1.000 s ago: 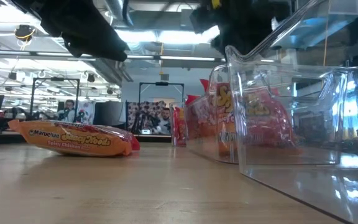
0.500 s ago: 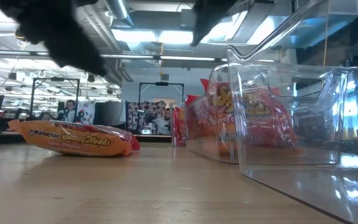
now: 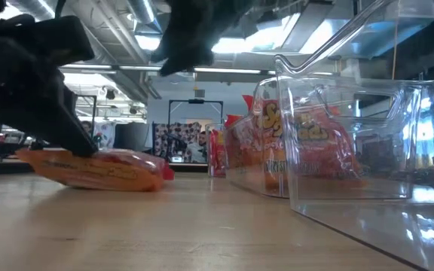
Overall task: Sort Maruchan noodles
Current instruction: Put the orange noodle pack into the middle transparent bin
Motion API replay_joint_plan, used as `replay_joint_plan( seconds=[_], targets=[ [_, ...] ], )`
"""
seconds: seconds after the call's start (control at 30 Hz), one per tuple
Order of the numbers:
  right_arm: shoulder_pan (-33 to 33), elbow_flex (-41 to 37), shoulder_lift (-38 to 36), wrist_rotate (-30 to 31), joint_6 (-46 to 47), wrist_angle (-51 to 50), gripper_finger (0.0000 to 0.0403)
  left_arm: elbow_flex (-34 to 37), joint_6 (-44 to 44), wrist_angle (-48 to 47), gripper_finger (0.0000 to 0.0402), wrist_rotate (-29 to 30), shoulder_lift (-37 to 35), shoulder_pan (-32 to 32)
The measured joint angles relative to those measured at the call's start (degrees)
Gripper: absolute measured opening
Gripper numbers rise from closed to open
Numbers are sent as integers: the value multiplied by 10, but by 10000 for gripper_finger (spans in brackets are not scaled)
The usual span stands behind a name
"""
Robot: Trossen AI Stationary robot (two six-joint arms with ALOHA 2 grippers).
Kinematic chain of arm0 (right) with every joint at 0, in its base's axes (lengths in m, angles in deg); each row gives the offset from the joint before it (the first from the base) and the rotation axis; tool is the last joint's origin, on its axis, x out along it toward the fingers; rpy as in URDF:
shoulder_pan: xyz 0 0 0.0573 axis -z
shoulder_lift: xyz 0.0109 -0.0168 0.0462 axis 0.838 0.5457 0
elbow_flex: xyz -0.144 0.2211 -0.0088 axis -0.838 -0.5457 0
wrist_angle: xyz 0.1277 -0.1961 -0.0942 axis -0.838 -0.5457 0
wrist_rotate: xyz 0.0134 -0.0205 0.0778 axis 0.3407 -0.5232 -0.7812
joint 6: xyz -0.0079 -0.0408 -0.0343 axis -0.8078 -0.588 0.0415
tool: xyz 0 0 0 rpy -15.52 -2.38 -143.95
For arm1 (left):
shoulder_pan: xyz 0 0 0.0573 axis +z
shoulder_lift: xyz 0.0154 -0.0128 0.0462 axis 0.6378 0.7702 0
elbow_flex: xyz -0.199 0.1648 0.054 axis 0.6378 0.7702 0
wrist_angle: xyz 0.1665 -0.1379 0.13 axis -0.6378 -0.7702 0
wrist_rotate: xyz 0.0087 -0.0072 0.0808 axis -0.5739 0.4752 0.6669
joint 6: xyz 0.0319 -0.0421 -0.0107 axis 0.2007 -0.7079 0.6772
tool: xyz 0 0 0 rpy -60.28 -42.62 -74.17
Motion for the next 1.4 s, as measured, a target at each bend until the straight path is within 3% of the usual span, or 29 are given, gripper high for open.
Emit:
replay_joint_plan(
  seconds=[0.17, 0.33, 0.7, 0.93, 1.17, 1.4],
  targets=[
    [2, 1, 51, -5, 19, 64, 237, -1, 73, 27, 141, -2, 31, -15],
    [6, 0, 92, -39, 85, 96, 239, -1, 89, 35, 141, 19, 52, -26],
    [25, 1, 133, -96, 157, 100, 325, 1, 91, 41, 141, 46, 54, -39],
    [25, 1, 169, -109, 180, 117, 333, 1, 93, 45, 141, 49, 54, -40],
    [26, 1, 190, -170, 206, 133, 326, 1, 106, 47, 141, 50, 55, -41],
    [24, 1, 191, -283, 218, 128, 325, 1, 106, 47, 141, 49, 54, -41]
  ],
)
